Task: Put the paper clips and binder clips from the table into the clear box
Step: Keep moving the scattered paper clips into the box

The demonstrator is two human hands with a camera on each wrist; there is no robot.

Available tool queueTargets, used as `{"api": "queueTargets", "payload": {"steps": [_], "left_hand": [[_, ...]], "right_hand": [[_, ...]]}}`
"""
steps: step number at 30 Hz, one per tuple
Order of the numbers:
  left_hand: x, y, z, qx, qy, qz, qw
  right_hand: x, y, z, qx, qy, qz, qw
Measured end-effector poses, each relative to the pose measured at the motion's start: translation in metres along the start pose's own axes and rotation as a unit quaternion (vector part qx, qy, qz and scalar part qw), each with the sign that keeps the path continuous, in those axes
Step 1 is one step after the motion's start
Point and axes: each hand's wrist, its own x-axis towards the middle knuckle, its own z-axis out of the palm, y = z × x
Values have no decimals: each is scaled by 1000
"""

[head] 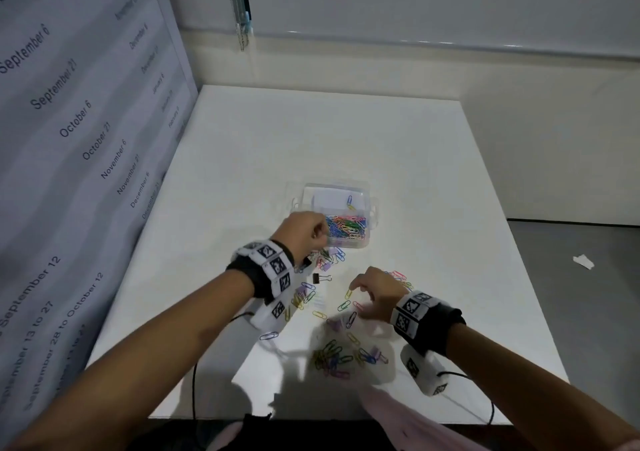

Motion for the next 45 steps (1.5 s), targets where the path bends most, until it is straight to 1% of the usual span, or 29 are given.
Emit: {"api": "queueTargets", "payload": {"steps": [3,5,9,11,12,13,15,17,18,21,23,26,31,33,35,37,39,42,45], "left_hand": [[24,0,-8,-38,50,-14,998],[35,0,-9,-39,65,-24,997],[42,-5,-2,-13,37,-58,998],[35,-3,2,16,21,-43,999],[28,-1,5,27,12,-22,999],[20,2,8,34,-7,2,999],[1,3,17,41,-82,40,995],[-15,-2,29,60,-172,41,982],[-22,-7,36,71,-201,36,976],[-39,-15,58,105,-247,35,963],[-47,-15,72,137,-258,48,955],[-50,-16,85,146,-252,55,955],[-50,-19,88,163,-249,68,952],[-51,-18,84,147,-230,75,959],[-50,-21,76,131,-190,73,970],[-48,-27,65,130,-147,62,979],[-46,-34,55,147,-125,49,980],[-49,-41,46,190,-136,32,972],[-59,-41,43,159,-164,27,973]], "right_hand": [[-3,-3,16,19,21,-44,999],[-6,-7,22,38,21,-54,998],[-8,-11,21,35,3,-32,999],[-8,-10,17,41,8,-26,999],[-8,-10,16,41,9,-25,999],[-8,-10,16,37,4,-24,999],[-6,-12,18,24,-16,-18,999],[-4,-13,22,13,-30,-6,999],[-3,-14,24,12,-27,-2,1000],[-2,-13,24,39,9,-2,999],[-3,-12,22,44,19,-4,999],[-8,-10,18,43,23,-1,999],[-12,-10,22,33,45,5,998],[-13,-8,23,46,56,3,997],[-15,-4,24,68,61,6,996],[-19,-3,25,76,41,16,996],[-22,-4,27,53,3,24,998],[-27,-13,30,4,-33,-12,999],[-32,-25,41,-34,-54,-48,997]]}}
